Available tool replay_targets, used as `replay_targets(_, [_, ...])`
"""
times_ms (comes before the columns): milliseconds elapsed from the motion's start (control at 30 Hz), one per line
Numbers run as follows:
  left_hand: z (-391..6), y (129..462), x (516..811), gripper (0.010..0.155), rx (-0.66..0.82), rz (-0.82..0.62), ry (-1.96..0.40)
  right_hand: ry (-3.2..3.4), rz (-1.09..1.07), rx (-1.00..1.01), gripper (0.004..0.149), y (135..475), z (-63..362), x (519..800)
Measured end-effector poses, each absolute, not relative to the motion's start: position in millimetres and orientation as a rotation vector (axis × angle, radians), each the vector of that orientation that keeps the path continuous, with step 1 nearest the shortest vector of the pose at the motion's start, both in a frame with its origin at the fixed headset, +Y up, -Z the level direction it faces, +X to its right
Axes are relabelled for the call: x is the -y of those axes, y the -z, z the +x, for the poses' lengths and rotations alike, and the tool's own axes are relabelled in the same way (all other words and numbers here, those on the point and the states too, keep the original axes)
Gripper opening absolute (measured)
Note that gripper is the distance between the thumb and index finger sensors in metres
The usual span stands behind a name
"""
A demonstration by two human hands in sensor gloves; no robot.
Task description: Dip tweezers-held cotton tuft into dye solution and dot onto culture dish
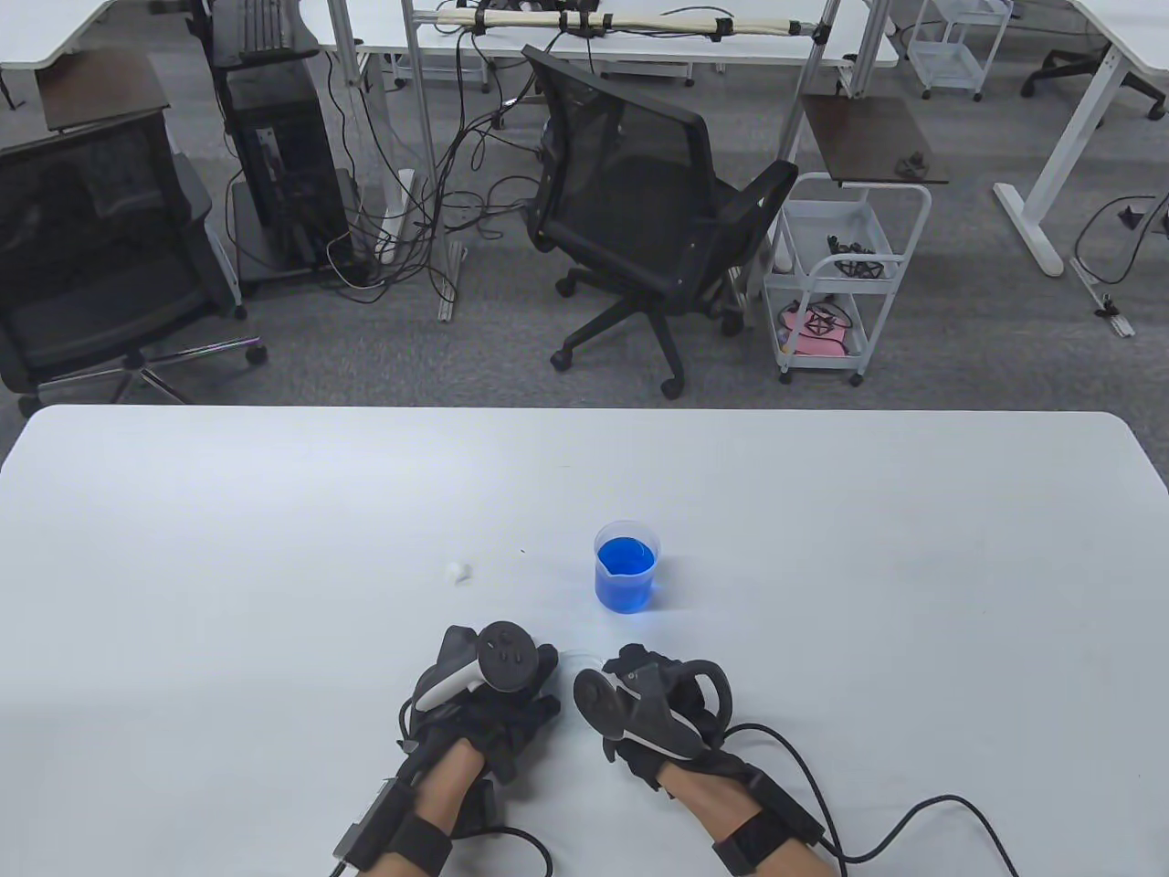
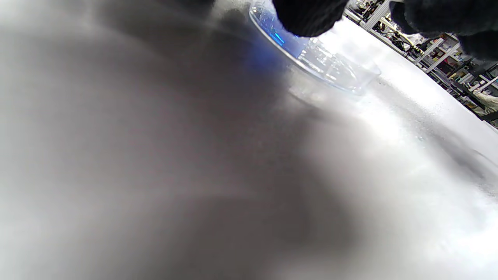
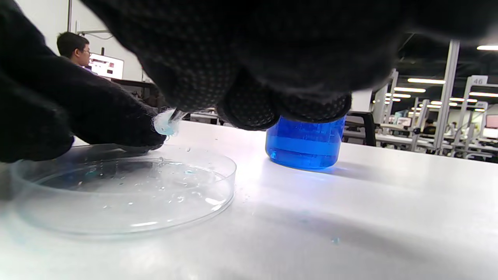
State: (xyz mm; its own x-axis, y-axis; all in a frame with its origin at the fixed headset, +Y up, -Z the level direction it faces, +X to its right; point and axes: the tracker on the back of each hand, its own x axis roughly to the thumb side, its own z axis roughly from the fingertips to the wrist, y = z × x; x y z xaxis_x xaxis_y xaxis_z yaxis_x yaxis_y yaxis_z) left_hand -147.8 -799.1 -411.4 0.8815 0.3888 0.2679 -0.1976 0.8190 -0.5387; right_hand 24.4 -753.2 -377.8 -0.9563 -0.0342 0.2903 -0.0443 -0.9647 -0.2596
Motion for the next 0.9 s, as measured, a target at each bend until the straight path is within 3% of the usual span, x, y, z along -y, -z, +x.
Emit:
replay_targets(300, [-148.0,411.4,799.0,0.067,0.382,-0.524,-0.320,-3.162,0.512,0.345,0.040,379.4,15.2,772.8])
replay_targets(667, [-148.0,411.5,799.2,0.067,0.383,-0.523,-0.327,-3.083,0.426,0.408,0.040,381.3,28.8,754.3])
replay_targets(900, [-148.6,411.5,799.5,0.067,0.385,-0.522,-0.328,-3.146,0.436,0.346,0.040,382.2,26.8,768.1])
